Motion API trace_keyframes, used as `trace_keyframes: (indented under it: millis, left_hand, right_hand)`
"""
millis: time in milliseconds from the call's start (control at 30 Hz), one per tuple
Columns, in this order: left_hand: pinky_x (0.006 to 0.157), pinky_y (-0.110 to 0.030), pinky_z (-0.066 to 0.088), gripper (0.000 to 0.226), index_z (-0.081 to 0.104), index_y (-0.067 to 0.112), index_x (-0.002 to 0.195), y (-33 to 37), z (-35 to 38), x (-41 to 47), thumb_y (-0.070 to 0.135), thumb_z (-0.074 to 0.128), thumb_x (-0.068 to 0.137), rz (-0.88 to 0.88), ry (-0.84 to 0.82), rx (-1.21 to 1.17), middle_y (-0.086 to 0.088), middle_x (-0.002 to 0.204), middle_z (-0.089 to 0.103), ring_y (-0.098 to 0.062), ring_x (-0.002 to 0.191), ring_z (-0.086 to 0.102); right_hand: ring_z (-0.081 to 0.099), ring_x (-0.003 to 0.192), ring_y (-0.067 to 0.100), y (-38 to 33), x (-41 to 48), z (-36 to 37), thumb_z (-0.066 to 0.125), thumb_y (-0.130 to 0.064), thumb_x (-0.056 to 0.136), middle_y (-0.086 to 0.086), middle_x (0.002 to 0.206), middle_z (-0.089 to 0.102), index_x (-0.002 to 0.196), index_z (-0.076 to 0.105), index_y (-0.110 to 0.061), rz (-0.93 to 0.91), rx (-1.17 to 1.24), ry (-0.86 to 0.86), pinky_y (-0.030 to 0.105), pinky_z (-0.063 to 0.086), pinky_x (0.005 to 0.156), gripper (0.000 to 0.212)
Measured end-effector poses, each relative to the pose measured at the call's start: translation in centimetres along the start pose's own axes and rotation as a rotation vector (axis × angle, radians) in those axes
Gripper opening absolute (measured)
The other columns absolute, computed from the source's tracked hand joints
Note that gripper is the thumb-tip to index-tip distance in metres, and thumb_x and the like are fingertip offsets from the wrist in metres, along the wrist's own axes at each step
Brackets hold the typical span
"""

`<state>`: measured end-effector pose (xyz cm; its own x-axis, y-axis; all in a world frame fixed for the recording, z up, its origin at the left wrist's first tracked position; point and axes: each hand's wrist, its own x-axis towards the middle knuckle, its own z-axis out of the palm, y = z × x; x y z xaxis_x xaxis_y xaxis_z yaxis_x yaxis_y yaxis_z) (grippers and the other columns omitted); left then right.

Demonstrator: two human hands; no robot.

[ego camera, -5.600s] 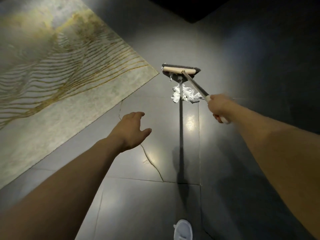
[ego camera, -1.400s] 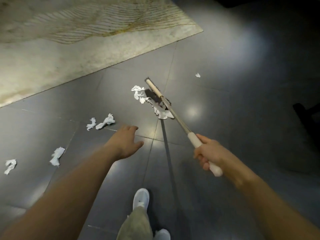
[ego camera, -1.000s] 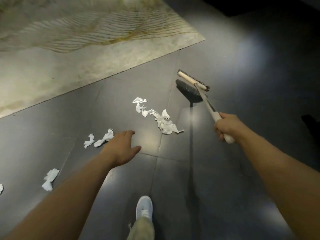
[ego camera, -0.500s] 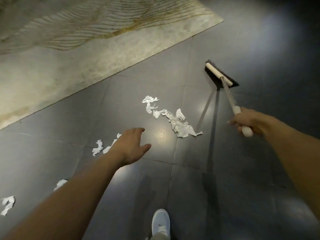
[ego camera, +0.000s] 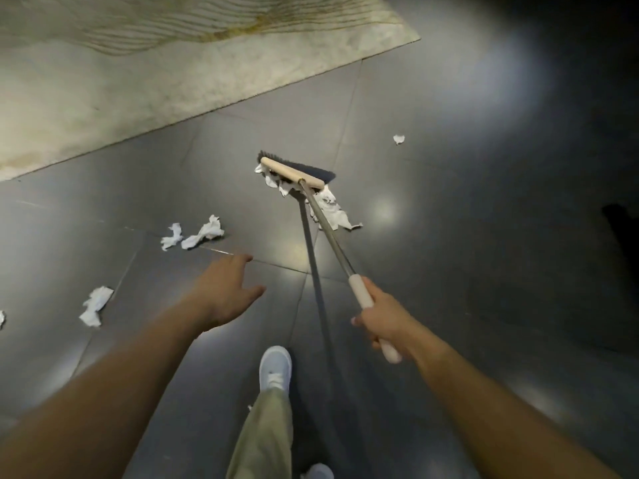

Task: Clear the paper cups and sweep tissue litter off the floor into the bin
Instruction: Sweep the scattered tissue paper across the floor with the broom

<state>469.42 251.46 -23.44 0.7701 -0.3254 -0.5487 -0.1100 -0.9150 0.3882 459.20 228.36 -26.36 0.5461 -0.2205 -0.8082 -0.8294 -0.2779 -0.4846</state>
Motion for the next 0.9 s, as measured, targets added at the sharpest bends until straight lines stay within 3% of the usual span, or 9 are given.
trace_keyframes:
  millis: [100,233,367,467,600,700,800,900]
  left_hand:
    - [0.113,-0.031,0.024,0.064,0.029,0.013,0.146,-0.6,0.5,-2.8,0.038,0.054,0.092,-0.008,0.008,0.042,-0.006,0.151,0.033,-0.022,0.138,0.030]
    - [0.113,-0.033,0.025,0.065,0.027,0.014,0.146,-1.1,-0.3,-3.2,0.039,0.054,0.092,-0.043,0.025,0.043,-0.006,0.151,0.031,-0.022,0.139,0.028]
    - [0.113,-0.033,0.023,0.065,0.029,0.011,0.146,0.2,-1.6,-0.3,0.036,0.056,0.092,-0.020,0.049,0.025,-0.009,0.151,0.032,-0.023,0.140,0.027]
    - [0.113,-0.032,0.021,0.064,0.029,0.012,0.145,2.6,-2.9,3.0,0.036,0.055,0.092,0.027,0.052,0.020,-0.008,0.151,0.032,-0.023,0.140,0.026]
    - [0.112,-0.032,0.023,0.064,0.028,0.013,0.146,5.7,-4.7,7.7,0.039,0.053,0.093,0.100,0.017,0.073,-0.006,0.151,0.032,-0.022,0.139,0.028]
    - [0.112,-0.033,0.024,0.064,0.028,0.013,0.146,7.9,-5.5,10.8,0.040,0.052,0.093,0.134,-0.015,0.099,-0.006,0.151,0.032,-0.022,0.139,0.028]
    - [0.111,-0.031,0.023,0.063,0.027,0.014,0.146,10.3,-5.4,13.3,0.039,0.052,0.094,0.145,-0.055,0.114,-0.006,0.151,0.031,-0.022,0.139,0.027]
    - [0.110,-0.030,0.023,0.062,0.026,0.015,0.146,12.4,-4.4,15.1,0.039,0.051,0.094,0.148,-0.086,0.132,-0.005,0.151,0.030,-0.021,0.139,0.026]
  right_hand:
    - [0.045,0.051,0.018,1.3,-1.6,0.5,0.051,0.007,0.087,0.008,0.085,0.052,0.148,0.031,-0.035,-0.037,0.050,0.089,0.019,0.037,0.034,0.077]
    - [0.046,0.049,0.019,0.2,-0.8,-1.5,0.054,0.005,0.087,0.010,0.101,0.056,0.146,0.032,-0.037,-0.073,0.049,0.228,0.017,0.035,0.030,0.076]
    - [0.048,0.047,0.021,-2.5,1.9,-5.8,0.049,0.004,0.088,0.011,0.105,0.055,0.147,0.033,-0.035,-0.074,0.020,0.353,0.021,0.039,0.032,0.073]
    - [0.046,0.046,0.020,-4.4,3.8,-10.2,0.052,0.004,0.087,0.013,0.092,0.058,0.146,0.036,-0.030,-0.045,0.057,0.406,0.024,0.041,0.034,0.070]
    - [0.040,0.048,0.017,-6.2,5.3,-15.1,0.062,-0.009,0.091,0.007,0.069,0.049,0.141,0.045,-0.023,-0.028,0.152,0.451,0.017,0.037,0.029,0.055]
    - [0.040,0.051,0.018,-6.8,6.3,-18.0,0.058,-0.016,0.095,0.008,0.069,0.046,0.133,0.051,-0.016,-0.023,0.212,0.476,0.015,0.036,0.028,0.038]
    - [0.040,0.053,0.017,-7.3,7.9,-20.4,0.053,-0.015,0.098,0.008,0.071,0.044,0.122,0.053,-0.019,0.001,0.338,0.482,0.015,0.036,0.030,0.024]
    - [0.043,0.054,0.017,-7.6,10.3,-22.7,0.052,-0.014,0.098,0.009,0.074,0.047,0.125,0.052,-0.018,0.032,0.385,0.501,0.018,0.037,0.032,0.028]
